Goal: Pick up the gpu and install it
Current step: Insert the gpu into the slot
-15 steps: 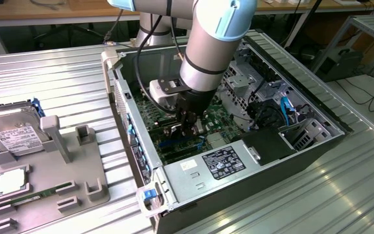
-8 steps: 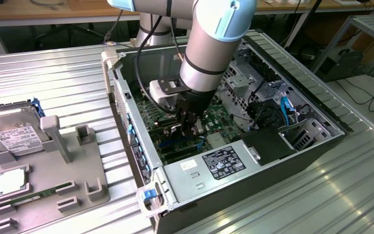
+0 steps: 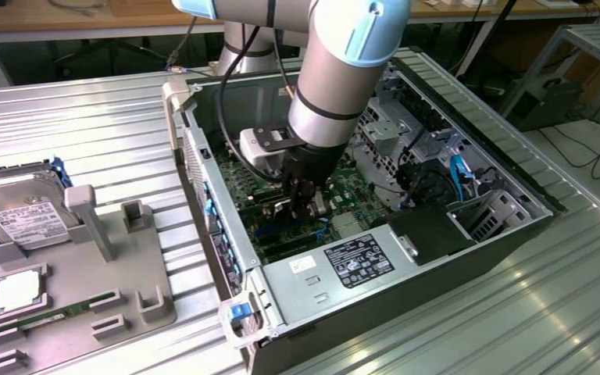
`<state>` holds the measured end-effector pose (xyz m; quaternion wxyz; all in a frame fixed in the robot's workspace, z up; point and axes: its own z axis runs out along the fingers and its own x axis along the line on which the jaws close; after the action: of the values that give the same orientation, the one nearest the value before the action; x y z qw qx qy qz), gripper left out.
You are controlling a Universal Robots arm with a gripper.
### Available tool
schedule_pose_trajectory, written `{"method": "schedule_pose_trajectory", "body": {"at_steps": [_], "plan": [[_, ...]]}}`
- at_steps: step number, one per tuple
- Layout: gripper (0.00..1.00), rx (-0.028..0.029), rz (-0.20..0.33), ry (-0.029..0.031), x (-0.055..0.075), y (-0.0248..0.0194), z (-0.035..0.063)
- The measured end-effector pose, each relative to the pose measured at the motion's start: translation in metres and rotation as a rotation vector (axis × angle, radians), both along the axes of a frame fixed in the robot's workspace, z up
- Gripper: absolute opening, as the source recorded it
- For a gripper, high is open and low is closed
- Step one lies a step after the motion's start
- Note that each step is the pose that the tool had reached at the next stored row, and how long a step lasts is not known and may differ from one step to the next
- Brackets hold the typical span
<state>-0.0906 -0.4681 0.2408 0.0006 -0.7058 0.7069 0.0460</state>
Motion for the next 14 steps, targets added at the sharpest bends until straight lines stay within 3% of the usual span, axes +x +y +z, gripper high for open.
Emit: {"method": "schedule_pose_trajectory", "body": {"at_steps": [14], "plan": [[0.28,-0.0006,0.0,0.0001,0.0,0.0009,0.0032]]}}
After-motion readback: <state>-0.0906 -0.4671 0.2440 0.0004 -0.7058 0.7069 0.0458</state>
